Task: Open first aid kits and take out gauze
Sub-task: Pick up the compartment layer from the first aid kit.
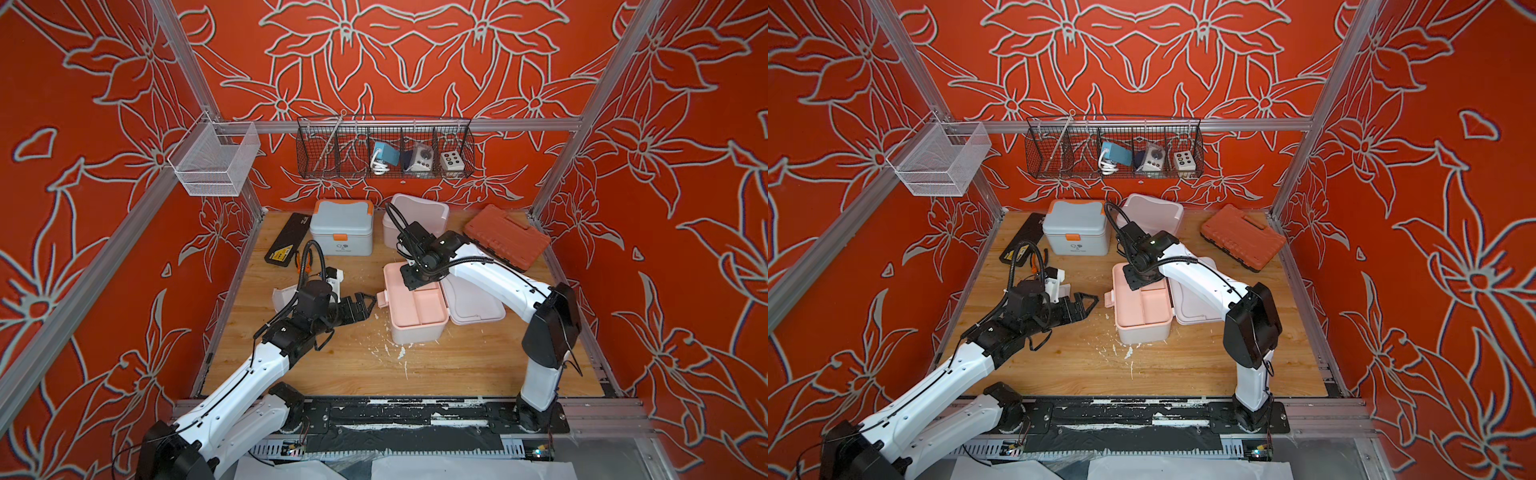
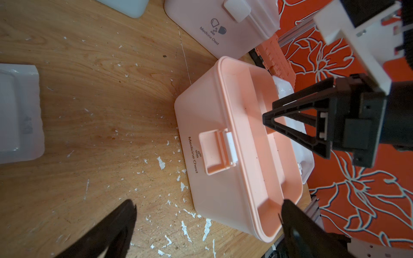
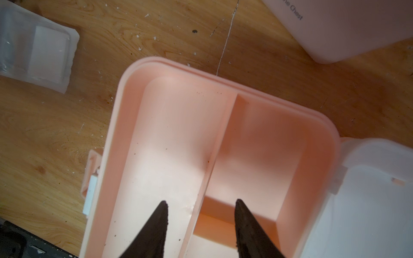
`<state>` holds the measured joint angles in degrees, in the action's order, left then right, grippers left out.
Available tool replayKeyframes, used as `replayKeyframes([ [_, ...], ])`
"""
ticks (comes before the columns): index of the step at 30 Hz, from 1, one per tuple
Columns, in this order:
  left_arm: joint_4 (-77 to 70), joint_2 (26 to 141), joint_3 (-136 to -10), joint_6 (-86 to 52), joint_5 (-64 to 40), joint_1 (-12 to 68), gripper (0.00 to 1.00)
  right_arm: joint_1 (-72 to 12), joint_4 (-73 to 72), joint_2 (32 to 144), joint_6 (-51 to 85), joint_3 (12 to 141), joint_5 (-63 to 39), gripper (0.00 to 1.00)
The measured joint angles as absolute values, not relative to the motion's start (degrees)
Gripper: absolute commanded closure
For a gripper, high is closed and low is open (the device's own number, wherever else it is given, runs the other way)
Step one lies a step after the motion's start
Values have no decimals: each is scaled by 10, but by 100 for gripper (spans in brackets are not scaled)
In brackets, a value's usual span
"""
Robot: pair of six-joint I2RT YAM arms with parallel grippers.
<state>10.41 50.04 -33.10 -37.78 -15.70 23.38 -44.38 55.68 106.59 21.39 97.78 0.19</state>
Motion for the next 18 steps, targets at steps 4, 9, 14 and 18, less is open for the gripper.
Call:
replayKeyframes([
  [4, 92, 500, -327, -380, -191, 222, 2, -444, 556, 1081, 218, 978, 2, 56],
  [9, 78, 501, -323, -384, -234, 215, 2, -449, 553, 1093, 225, 979, 2, 62],
  [14, 67, 501, -320, -386, -258, 214, 2, -459, 553, 1117, 236, 990, 15, 71],
  [18, 65, 504, -320, -386, -271, 214, 2, -462, 551, 1117, 253, 990, 27, 83],
])
